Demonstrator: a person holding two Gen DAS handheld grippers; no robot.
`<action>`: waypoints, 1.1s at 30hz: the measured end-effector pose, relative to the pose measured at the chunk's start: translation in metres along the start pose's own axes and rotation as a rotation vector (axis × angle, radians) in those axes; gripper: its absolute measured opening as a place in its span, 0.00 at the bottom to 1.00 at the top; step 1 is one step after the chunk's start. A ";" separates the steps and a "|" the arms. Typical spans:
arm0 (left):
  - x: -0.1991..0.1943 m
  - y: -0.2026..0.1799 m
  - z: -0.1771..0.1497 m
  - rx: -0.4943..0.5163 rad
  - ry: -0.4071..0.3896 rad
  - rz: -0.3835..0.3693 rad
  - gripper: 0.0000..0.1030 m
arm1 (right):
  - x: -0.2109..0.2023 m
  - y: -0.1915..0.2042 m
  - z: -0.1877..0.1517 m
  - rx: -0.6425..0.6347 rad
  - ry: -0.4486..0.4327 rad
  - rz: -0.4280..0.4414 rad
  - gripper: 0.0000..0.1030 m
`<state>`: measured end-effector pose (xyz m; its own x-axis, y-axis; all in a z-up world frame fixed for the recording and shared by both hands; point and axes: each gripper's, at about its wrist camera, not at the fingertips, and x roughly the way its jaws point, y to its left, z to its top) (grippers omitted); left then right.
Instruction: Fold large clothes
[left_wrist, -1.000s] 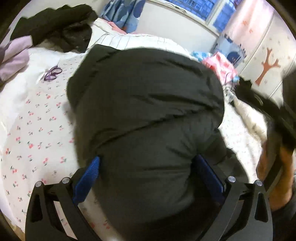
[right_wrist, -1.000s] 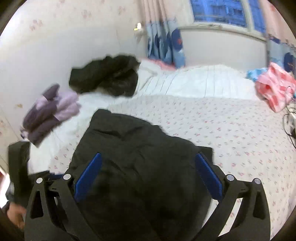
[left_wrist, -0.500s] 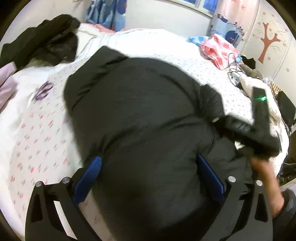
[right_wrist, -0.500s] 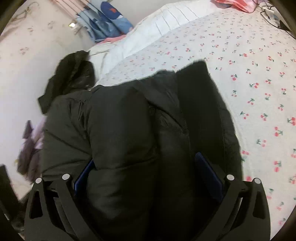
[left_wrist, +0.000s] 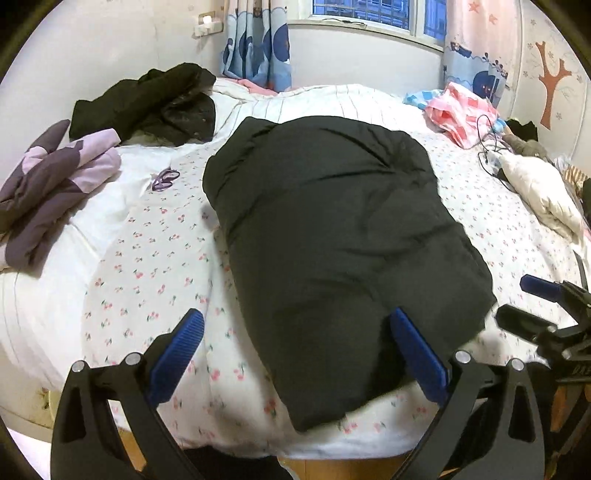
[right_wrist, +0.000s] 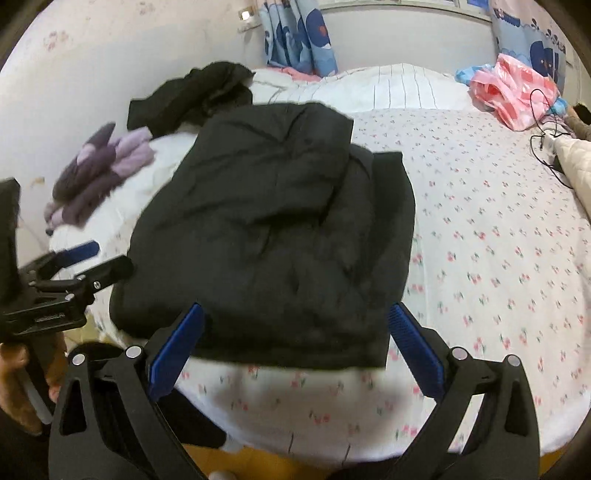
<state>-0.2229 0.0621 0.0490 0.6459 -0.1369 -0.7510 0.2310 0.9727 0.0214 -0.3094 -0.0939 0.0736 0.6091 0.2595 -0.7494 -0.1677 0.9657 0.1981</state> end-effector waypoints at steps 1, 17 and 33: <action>-0.003 -0.006 -0.003 0.017 0.007 0.010 0.95 | -0.001 0.003 -0.005 -0.003 0.004 -0.017 0.94; -0.031 -0.020 -0.026 0.011 -0.013 0.003 0.95 | -0.022 0.008 -0.029 0.008 0.026 -0.121 0.94; -0.036 -0.021 -0.026 -0.011 0.005 -0.035 0.95 | -0.032 0.018 -0.030 -0.009 0.028 -0.123 0.94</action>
<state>-0.2697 0.0517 0.0581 0.6336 -0.1703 -0.7547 0.2458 0.9692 -0.0123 -0.3557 -0.0847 0.0821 0.6035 0.1386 -0.7852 -0.1003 0.9902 0.0976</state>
